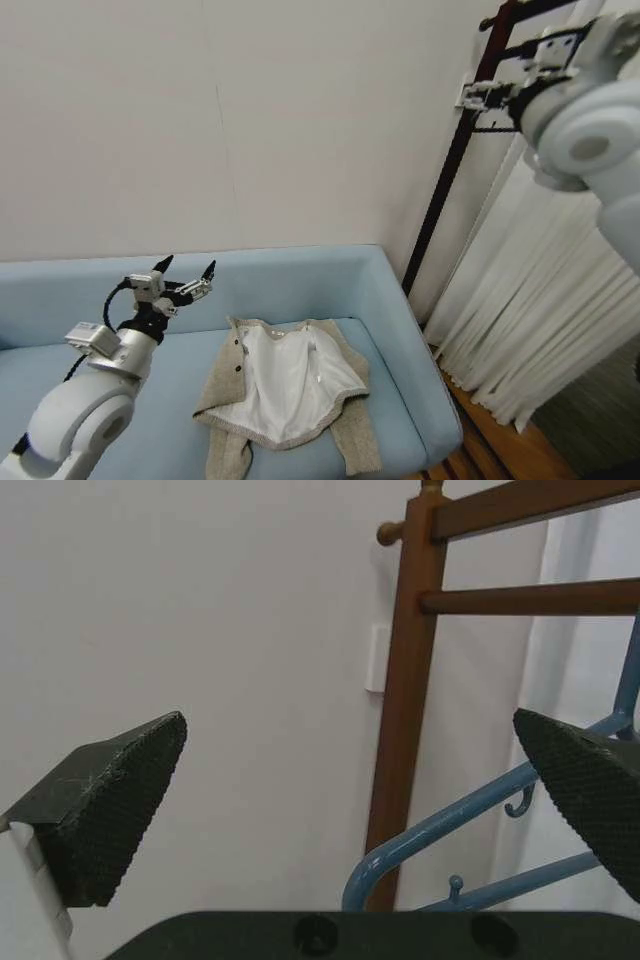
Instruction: Pick up the clothes from the sofa and hang them on the clothes hanger.
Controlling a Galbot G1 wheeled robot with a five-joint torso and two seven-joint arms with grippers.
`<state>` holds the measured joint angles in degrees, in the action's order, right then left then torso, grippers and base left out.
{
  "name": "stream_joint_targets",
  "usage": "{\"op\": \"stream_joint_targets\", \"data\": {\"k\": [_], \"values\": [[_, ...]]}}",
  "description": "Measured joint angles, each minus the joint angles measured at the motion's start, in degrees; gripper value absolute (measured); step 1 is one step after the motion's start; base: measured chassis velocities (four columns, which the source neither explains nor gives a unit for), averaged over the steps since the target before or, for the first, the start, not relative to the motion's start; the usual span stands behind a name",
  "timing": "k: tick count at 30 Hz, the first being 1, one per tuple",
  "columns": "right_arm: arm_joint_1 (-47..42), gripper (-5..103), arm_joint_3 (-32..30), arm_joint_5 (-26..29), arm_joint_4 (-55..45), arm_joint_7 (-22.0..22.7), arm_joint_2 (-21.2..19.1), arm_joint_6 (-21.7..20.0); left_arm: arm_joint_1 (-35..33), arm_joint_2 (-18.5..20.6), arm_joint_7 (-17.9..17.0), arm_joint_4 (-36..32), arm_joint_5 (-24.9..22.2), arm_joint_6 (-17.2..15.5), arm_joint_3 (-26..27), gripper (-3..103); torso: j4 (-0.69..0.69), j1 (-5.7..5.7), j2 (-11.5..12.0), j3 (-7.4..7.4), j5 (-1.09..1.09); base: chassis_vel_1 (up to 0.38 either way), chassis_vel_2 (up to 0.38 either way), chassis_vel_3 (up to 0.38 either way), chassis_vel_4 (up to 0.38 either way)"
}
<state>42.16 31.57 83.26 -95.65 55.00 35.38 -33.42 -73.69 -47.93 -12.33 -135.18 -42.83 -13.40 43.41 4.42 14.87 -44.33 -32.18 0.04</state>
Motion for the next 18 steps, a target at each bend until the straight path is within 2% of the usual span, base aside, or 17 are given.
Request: {"op": "stream_joint_targets", "data": {"k": [1,2,5,6,7,8,11,13,15,16,18], "values": [[0.00,100,0.00,0.00,0.00,0.00,0.00,0.00,0.00,0.00,0.00,0.00,0.00,0.00,0.00,100,0.00,0.00,0.00,0.00,0.00,0.000,0.000,0.000,0.000],[3.22,100,3.33,0.69,1.76,1.40,0.72,-0.01,0.16,0.03,0.00,0.20,-0.09,0.00,0.23,100,0.00,0.01,0.01,-0.01,0.04,0.000,0.000,0.000,0.000],[12.75,100,10.68,6.92,6.78,6.98,3.11,0.09,0.32,-0.38,0.20,0.83,-0.23,0.23,0.68,100,0.08,0.00,0.00,0.01,0.03,0.000,0.000,0.000,0.000],[15.77,100,13.09,10.67,9.20,9.66,4.56,0.43,0.31,-0.73,0.43,1.05,-0.25,0.50,0.69,100,0.10,-0.01,0.00,0.02,0.02,0.000,0.000,0.000,0.000],[15.77,100,13.09,10.67,9.20,9.66,4.56,0.43,0.31,-0.73,0.43,1.05,-0.25,0.50,0.69,100,0.10,-0.01,0.00,0.02,0.02,0.000,0.000,0.000,0.000],[17.25,100,14.32,13.08,10.92,11.52,5.57,0.84,0.30,-0.92,0.64,1.14,-0.25,0.68,0.69,100,0.09,-0.02,0.00,0.02,0.02,0.000,0.000,0.000,0.000],[22.39,100,19.15,23.97,18.22,20.66,10.95,4.63,0.68,-2.10,1.55,1.48,-0.26,1.17,0.27,100,0.05,-0.01,0.00,0.01,0.05,0.000,0.000,0.000,0.000],[23.08,100,19.76,25.69,19.34,21.97,12.05,5.28,0.86,-2.29,1.67,1.60,-0.23,1.28,0.05,100,0.05,-0.01,0.00,0.01,0.04,0.000,0.000,0.000,0.000],[25.30,100,22.05,31.81,25.23,27.09,17.22,8.27,1.77,-3.16,2.11,2.36,0.38,1.93,-1.13,100,0.02,-0.01,0.00,0.01,0.01,0.000,0.000,0.000,0.000],[25.30,100,22.05,31.81,25.23,27.09,17.22,8.27,1.77,-3.16,2.11,2.36,0.38,1.93,-1.13,100,0.02,-0.01,0.00,0.01,0.01,0.000,0.000,0.000,0.000],[26.42,100,23.92,34.45,30.28,29.14,20.51,9.55,2.50,-3.92,2.62,2.67,0.84,2.30,-1.83,100,0.00,-0.01,0.00,0.01,-0.01,0.000,0.000,0.000,0.000]]}}
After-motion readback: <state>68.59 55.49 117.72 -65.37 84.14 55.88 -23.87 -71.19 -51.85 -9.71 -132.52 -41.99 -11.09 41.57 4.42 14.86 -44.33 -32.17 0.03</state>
